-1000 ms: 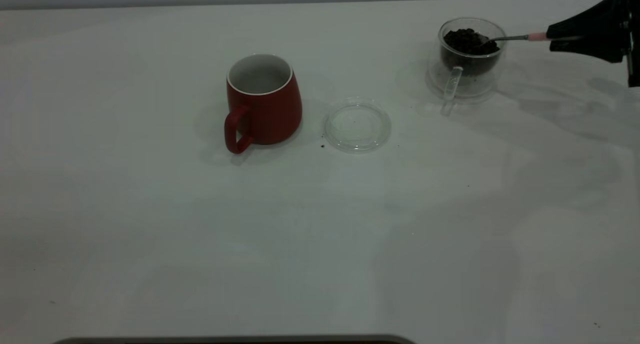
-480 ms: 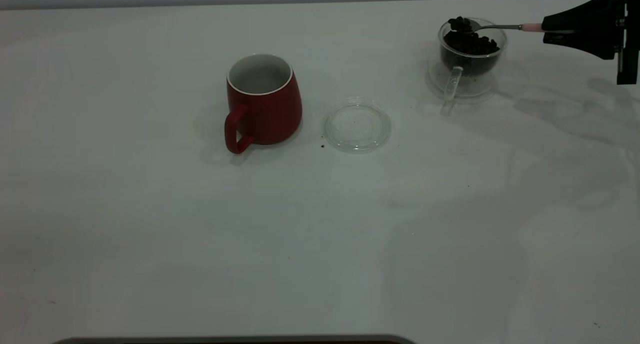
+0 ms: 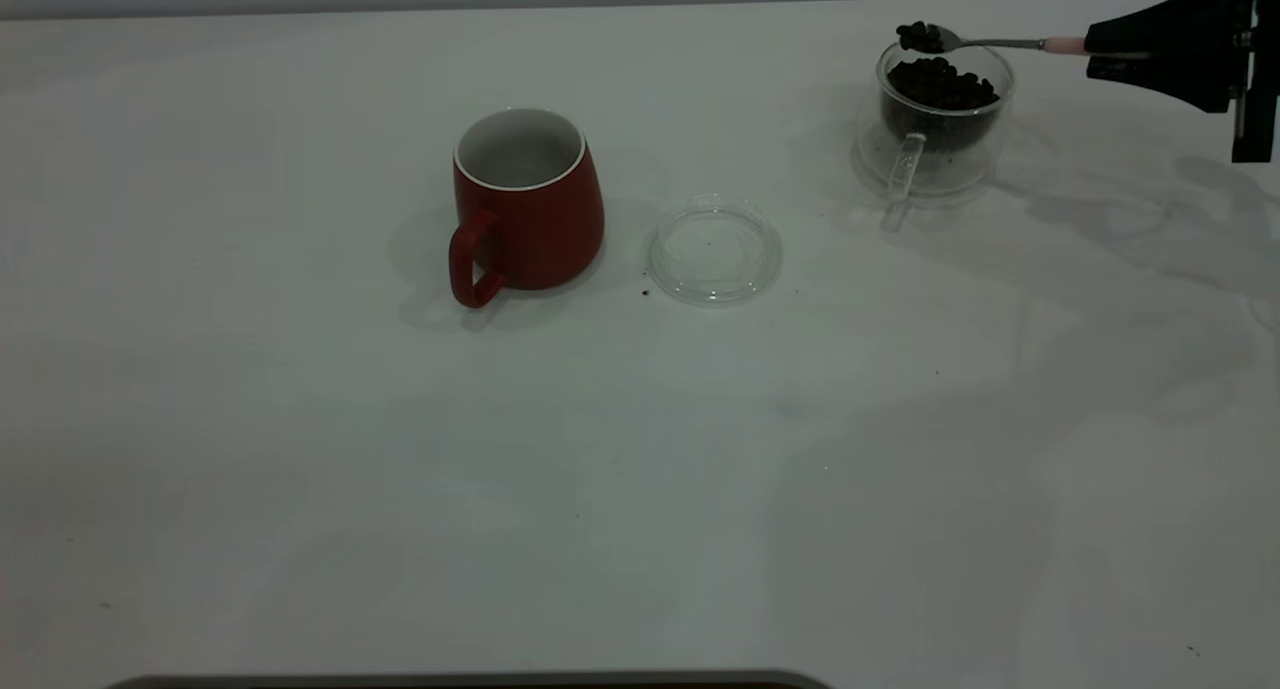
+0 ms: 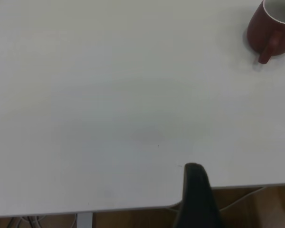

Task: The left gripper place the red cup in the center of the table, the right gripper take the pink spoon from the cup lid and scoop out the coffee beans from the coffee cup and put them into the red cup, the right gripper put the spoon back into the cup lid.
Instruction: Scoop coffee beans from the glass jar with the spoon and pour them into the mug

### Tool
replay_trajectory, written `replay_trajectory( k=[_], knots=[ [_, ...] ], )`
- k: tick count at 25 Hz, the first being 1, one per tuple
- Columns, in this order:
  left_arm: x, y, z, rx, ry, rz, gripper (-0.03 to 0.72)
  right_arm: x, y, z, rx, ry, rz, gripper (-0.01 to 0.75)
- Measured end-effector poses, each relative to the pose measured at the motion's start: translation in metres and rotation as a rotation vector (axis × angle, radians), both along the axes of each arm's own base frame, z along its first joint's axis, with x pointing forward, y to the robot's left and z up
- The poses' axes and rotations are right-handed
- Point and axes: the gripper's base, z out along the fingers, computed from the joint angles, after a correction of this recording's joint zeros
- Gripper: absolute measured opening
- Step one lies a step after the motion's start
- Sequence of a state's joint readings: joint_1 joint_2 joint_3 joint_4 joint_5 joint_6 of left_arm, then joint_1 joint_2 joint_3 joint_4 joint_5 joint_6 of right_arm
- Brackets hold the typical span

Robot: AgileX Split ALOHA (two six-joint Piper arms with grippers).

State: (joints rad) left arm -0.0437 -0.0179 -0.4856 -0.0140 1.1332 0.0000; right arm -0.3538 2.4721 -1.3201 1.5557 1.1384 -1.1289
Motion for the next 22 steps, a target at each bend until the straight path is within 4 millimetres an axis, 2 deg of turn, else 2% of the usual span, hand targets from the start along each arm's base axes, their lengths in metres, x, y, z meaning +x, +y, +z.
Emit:
replay_trajectory(
  k=[16, 22],
  knots=[
    [0.000, 0.000, 0.000, 0.006, 0.000, -0.005, 0.569, 0.002, -0.001, 0.001, 0.004, -0.015, -0.017, 0.102],
    [0.000, 0.000, 0.000, 0.006, 0.000, -0.005, 0.569, 0.005, 0.017, 0.001, 0.008, -0.016, 0.020, 0.102]
  ],
)
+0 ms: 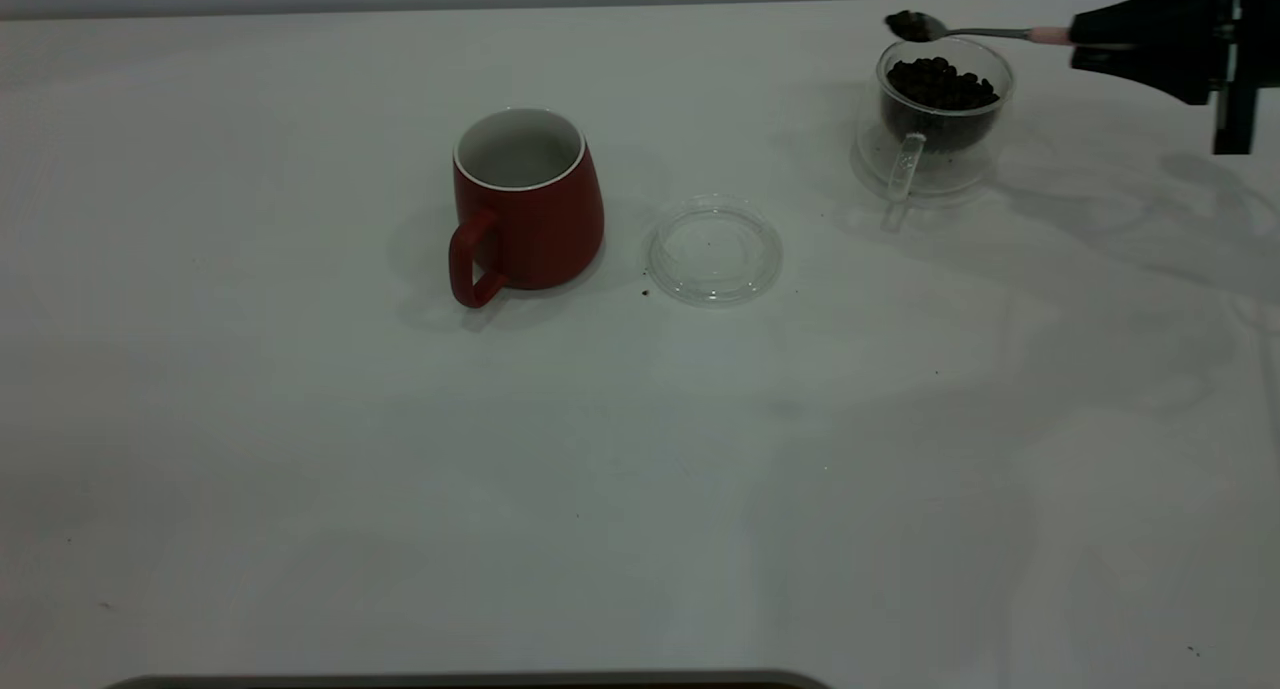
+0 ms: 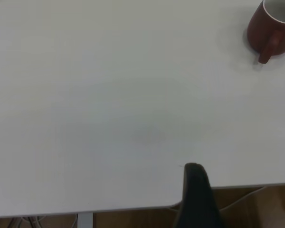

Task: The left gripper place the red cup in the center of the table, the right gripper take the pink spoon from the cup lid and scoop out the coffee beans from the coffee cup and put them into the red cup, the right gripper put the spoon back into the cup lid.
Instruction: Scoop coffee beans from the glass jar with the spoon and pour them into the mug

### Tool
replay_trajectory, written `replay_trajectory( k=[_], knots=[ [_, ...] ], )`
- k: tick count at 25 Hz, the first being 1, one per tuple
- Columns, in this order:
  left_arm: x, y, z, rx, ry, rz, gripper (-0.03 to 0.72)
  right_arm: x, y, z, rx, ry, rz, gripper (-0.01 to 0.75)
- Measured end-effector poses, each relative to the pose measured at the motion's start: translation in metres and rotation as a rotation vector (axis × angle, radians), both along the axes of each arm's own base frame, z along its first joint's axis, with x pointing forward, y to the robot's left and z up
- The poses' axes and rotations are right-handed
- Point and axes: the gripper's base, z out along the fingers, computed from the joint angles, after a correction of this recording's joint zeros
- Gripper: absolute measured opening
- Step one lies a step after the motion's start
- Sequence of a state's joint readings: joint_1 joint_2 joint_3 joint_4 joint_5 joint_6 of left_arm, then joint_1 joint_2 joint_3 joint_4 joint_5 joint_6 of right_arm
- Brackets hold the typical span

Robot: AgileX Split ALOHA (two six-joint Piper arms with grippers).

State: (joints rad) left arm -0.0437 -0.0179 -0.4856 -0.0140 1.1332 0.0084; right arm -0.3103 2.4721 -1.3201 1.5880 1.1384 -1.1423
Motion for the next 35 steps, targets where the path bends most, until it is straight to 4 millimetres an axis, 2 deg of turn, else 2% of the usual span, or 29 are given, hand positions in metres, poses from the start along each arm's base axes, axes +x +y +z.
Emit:
replay_trajectory(
  k=[11, 23, 30, 35],
  knots=[
    [0.000, 0.000, 0.000, 0.000, 0.000, 0.000, 0.569, 0.006, 0.072, 0.003, 0.032, -0.008, 0.117, 0.102],
    [0.000, 0.000, 0.000, -0.002, 0.000, 0.002, 0.569, -0.003, 0.158, 0.006, 0.069, -0.013, 0.259, 0.102],
    [0.000, 0.000, 0.000, -0.002, 0.000, 0.002, 0.569, -0.011, 0.190, 0.007, 0.079, -0.024, 0.315, 0.102],
    [0.000, 0.000, 0.000, -0.002, 0.000, 0.002, 0.569, -0.015, 0.202, 0.007, 0.070, -0.050, 0.353, 0.102]
  ],
)
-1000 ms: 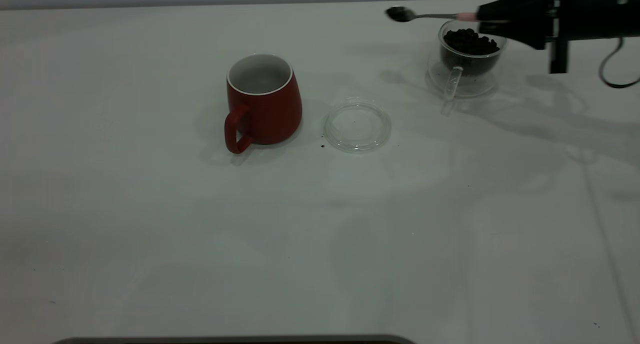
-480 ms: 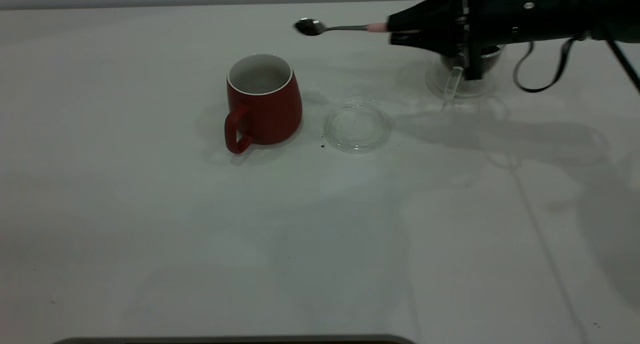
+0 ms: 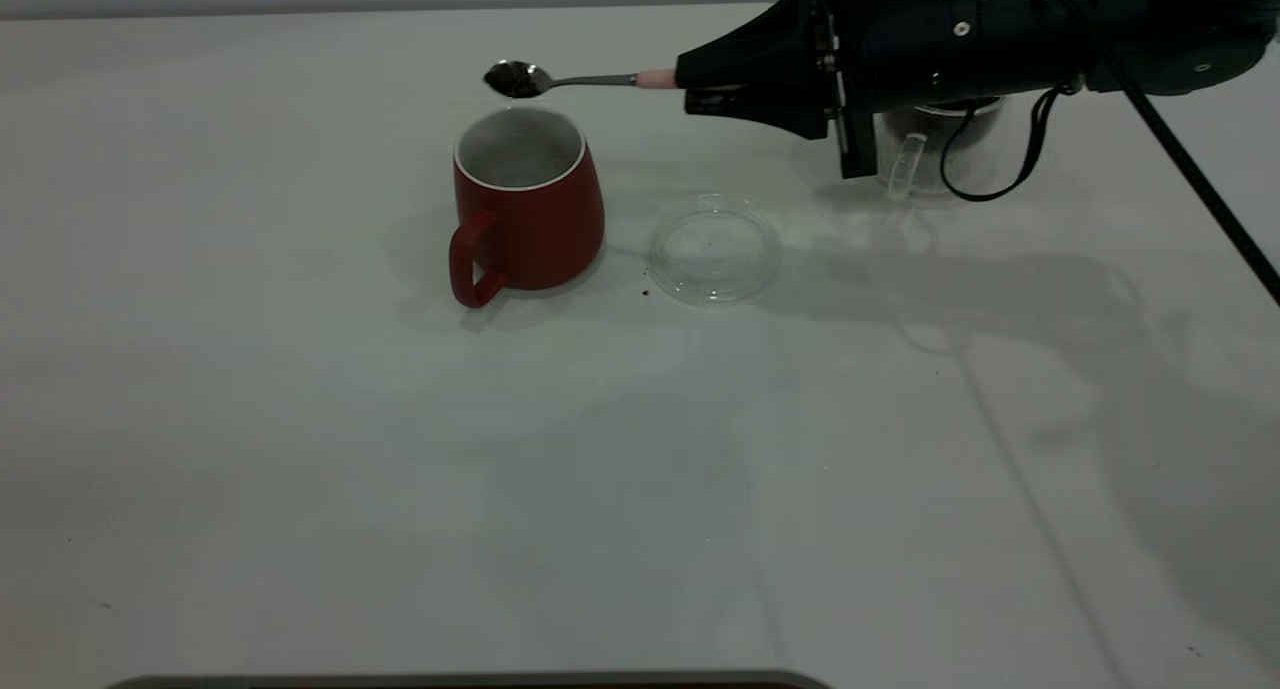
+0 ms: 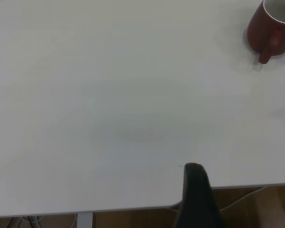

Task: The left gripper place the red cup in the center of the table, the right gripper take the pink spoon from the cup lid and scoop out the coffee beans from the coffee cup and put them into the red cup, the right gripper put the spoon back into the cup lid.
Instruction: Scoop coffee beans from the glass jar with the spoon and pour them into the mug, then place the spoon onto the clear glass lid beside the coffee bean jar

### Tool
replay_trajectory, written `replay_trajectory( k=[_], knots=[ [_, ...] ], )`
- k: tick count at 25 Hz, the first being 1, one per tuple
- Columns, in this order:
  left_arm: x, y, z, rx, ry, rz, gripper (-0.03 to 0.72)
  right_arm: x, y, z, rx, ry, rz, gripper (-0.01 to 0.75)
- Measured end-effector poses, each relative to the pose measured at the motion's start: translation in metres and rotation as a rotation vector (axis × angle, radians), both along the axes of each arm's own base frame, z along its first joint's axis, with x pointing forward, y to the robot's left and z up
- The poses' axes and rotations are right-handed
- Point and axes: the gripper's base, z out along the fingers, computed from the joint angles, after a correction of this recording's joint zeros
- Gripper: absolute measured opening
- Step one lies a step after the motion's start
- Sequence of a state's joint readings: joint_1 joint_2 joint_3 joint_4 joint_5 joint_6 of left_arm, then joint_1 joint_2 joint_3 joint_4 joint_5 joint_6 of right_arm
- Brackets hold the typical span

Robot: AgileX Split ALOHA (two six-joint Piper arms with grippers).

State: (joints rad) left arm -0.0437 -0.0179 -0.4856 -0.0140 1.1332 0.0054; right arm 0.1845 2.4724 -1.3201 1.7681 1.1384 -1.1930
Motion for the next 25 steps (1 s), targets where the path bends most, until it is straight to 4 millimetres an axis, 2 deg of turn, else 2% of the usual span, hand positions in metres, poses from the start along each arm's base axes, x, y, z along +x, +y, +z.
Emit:
replay_trajectory(
  k=[7, 16, 20, 25],
  knots=[
    [0.000, 0.000, 0.000, 0.000, 0.000, 0.000, 0.569, 0.000, 0.001, -0.004, -0.055, -0.121, 0.027, 0.102],
    [0.000, 0.000, 0.000, 0.000, 0.000, 0.000, 0.569, 0.005, -0.004, -0.014, -0.267, -0.523, 0.127, 0.102],
    [0.000, 0.000, 0.000, 0.001, 0.000, -0.001, 0.569, 0.005, -0.004, -0.012, -0.262, -0.543, 0.135, 0.102],
    [0.000, 0.000, 0.000, 0.003, 0.000, -0.002, 0.569, 0.002, -0.010, 0.015, -0.174, -0.419, 0.088, 0.102]
  ],
)
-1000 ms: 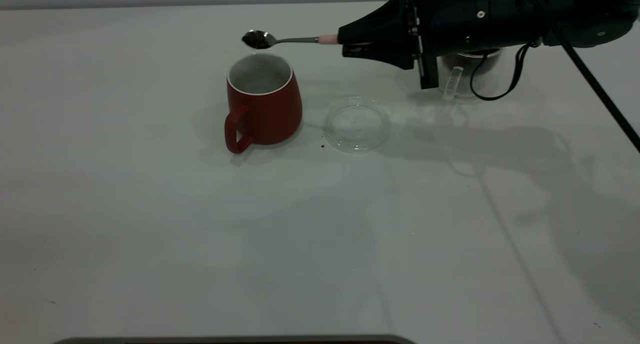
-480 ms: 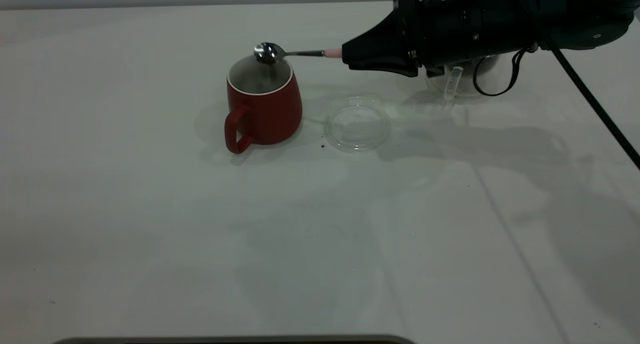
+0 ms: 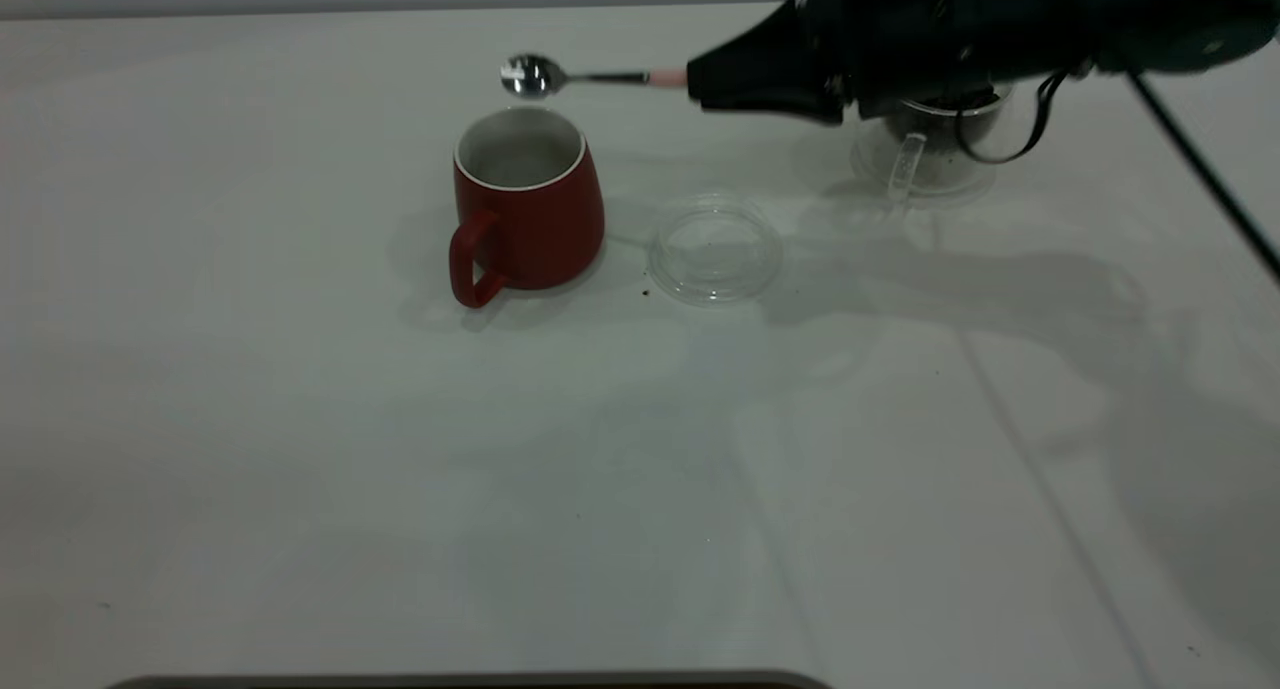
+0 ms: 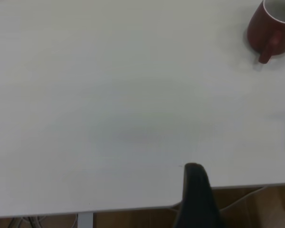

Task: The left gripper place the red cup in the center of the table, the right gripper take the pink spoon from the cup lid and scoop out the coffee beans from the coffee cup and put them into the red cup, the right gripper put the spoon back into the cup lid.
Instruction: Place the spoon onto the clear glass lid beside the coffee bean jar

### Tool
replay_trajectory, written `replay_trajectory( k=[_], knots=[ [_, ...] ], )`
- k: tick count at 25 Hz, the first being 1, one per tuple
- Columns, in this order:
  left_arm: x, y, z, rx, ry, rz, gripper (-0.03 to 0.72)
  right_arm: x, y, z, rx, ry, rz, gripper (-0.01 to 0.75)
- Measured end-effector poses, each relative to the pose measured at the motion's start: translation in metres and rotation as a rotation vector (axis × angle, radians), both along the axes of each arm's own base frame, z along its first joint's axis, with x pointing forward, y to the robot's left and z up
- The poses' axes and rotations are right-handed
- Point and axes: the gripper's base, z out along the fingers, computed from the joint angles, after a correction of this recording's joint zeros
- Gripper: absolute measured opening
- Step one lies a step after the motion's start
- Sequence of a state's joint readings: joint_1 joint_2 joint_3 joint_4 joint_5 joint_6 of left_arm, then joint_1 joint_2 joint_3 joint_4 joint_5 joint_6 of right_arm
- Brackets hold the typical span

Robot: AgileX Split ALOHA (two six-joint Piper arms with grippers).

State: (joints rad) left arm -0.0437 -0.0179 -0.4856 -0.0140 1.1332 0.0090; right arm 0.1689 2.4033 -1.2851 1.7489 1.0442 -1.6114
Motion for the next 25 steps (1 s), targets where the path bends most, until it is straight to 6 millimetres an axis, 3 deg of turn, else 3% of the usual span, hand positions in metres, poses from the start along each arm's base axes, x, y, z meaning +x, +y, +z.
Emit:
replay_trajectory(
  k=[3, 6, 13, 20, 25],
  knots=[
    [0.000, 0.000, 0.000, -0.001, 0.000, 0.001, 0.569, -0.008, -0.021, 0.022, 0.035, 0.105, -0.076, 0.102],
    [0.000, 0.000, 0.000, -0.001, 0.000, 0.001, 0.569, -0.025, -0.049, 0.029, 0.059, 0.230, -0.176, 0.102],
    [0.000, 0.000, 0.000, -0.001, 0.000, 0.001, 0.569, -0.077, -0.101, 0.000, 0.059, 0.455, -0.335, 0.102],
    [0.000, 0.000, 0.000, -0.001, 0.000, 0.001, 0.569, -0.084, -0.108, -0.032, 0.064, 0.520, -0.385, 0.102],
    [0.000, 0.000, 0.000, -0.001, 0.000, 0.001, 0.569, -0.070, -0.106, -0.057, 0.065, 0.544, -0.385, 0.102]
  ],
)
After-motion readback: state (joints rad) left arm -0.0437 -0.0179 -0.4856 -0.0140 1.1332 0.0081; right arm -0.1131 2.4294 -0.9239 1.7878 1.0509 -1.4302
